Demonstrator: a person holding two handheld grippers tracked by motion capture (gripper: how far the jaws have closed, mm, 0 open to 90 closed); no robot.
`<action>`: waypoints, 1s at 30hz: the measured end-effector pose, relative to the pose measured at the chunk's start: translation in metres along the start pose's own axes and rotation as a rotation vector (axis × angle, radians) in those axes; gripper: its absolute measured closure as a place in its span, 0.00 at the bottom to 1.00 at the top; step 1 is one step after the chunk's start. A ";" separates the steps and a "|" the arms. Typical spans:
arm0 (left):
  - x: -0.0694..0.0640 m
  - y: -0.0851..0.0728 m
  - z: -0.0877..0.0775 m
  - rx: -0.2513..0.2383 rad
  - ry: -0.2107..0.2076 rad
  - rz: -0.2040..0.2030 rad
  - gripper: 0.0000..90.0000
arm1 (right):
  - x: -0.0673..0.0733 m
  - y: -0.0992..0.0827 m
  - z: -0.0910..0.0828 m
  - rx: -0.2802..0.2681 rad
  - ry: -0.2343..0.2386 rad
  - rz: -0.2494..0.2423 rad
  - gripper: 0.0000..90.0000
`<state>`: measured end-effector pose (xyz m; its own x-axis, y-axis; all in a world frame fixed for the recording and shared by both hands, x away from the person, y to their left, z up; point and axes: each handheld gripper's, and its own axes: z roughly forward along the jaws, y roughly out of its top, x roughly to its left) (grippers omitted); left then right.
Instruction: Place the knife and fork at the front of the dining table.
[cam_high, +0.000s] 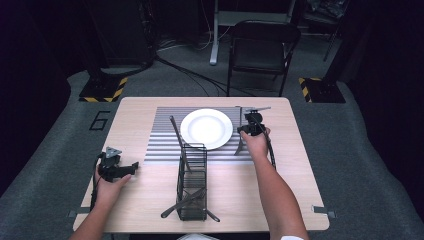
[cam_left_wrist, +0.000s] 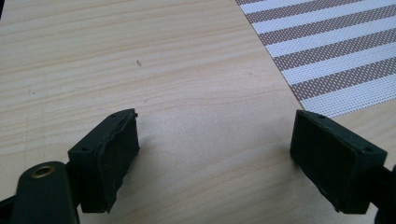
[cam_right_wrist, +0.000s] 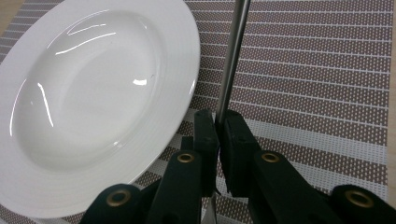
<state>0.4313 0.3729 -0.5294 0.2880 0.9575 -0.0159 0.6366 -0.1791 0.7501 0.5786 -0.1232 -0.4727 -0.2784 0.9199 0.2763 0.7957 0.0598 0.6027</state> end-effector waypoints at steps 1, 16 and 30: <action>0.000 0.000 0.000 0.000 0.000 0.000 0.17 | 0.000 0.000 0.001 -0.003 -0.003 0.009 0.95; 0.000 0.000 0.000 0.000 0.001 0.001 0.17 | -0.013 -0.002 0.015 -0.011 -0.016 0.144 0.96; 0.000 0.000 0.000 0.000 -0.002 0.001 0.17 | -0.013 -0.004 0.026 -0.012 -0.060 0.192 0.96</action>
<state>0.4313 0.3729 -0.5294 0.2905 0.9567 -0.0162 0.6361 -0.1804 0.7502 0.5933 -0.1254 -0.4981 -0.0887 0.9355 0.3419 0.8248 -0.1235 0.5518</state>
